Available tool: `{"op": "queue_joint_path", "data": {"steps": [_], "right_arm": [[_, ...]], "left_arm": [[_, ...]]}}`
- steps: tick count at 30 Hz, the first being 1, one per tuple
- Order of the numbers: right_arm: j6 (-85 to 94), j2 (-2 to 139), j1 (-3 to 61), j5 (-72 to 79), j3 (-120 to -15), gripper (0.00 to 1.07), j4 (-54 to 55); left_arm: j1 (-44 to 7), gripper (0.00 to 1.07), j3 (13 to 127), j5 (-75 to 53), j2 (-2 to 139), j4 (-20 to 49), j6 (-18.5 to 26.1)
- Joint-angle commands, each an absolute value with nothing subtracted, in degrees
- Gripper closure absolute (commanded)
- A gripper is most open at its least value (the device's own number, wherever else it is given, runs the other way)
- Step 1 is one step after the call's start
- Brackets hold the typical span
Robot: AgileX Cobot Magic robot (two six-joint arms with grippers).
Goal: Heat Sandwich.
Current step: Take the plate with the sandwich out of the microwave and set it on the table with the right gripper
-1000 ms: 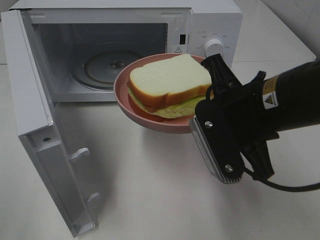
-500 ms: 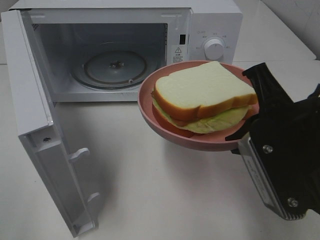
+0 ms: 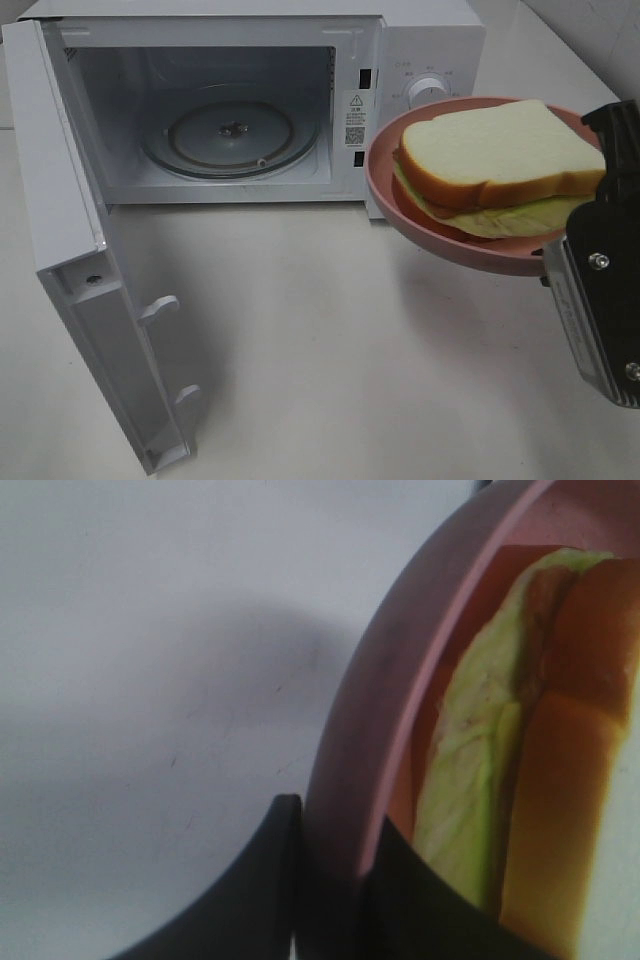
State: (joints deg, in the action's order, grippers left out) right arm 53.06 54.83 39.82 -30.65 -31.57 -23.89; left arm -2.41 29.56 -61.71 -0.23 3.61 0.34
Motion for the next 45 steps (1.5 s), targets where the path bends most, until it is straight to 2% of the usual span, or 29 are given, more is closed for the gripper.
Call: {"op": "queue_joint_path", "data": {"steps": [1,15,45], "right_arm": [[44.9,54.1,39.6,-31.9,-31.6,1.07,-29.4],[26.0,54.1,39.6,-38.8,-31.6,1.07,-40.7],[-3.8,54.1,39.6,-59.6,-31.6,1.07,-48.4]], "left_arm": [[-2.3,0.09,29.5,-61.1,-0.6,3.5,0.0],[-2.3,0.09,29.5,-61.1,-0.6,3.5,0.0],[-2.3,0.09,29.5,-61.1,-0.6,3.5,0.0]]}}
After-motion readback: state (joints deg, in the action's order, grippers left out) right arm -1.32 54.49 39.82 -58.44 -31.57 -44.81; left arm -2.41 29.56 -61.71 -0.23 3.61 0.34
